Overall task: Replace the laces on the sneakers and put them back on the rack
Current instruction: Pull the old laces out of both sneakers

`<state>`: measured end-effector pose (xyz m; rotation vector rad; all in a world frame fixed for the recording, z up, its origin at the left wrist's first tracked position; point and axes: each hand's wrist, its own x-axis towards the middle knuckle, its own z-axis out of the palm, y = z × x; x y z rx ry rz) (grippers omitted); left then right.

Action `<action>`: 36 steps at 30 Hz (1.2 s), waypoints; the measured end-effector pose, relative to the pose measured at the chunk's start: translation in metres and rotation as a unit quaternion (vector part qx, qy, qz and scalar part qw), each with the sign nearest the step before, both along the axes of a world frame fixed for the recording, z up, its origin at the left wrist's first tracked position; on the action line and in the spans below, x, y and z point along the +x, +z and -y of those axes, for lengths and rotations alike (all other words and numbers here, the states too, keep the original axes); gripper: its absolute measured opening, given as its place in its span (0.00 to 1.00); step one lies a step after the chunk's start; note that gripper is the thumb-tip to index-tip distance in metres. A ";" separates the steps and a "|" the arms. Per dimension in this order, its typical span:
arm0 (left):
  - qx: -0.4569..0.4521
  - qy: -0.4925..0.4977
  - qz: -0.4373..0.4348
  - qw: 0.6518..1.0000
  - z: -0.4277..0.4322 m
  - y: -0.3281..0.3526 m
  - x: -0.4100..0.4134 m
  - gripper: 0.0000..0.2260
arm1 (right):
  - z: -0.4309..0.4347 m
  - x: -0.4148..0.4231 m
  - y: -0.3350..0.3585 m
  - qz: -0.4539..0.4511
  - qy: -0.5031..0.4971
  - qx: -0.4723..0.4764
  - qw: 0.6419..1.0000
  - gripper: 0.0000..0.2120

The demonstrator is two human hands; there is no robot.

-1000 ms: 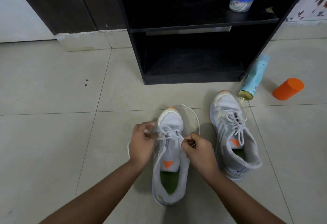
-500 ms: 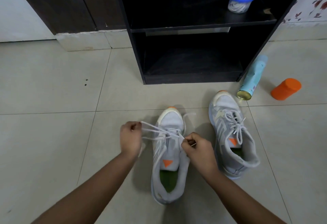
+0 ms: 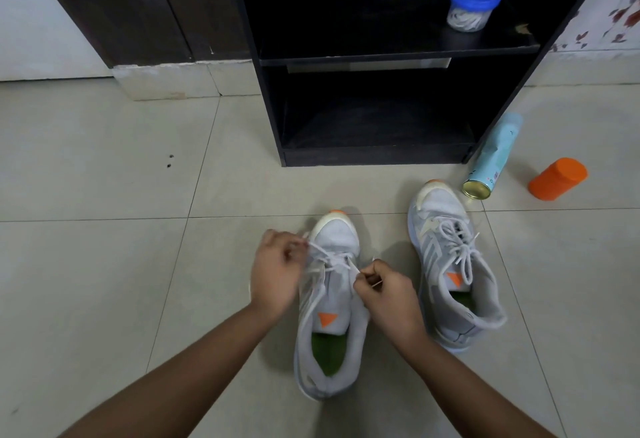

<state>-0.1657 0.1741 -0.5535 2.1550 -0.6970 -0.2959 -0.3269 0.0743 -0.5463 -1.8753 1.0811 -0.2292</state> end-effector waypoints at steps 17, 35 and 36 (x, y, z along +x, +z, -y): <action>0.007 0.003 0.012 1.000 -0.002 -0.003 0.001 0.03 | 0.000 -0.002 0.002 0.003 0.006 0.010 1.000 0.04; 0.189 -0.115 -0.016 0.975 -0.011 0.028 -0.013 0.11 | 0.007 0.056 0.024 -0.175 0.261 -0.250 0.916 0.11; 0.180 -0.115 -0.017 0.977 -0.012 0.028 -0.013 0.11 | 0.005 0.057 0.024 -0.168 0.264 -0.260 0.913 0.10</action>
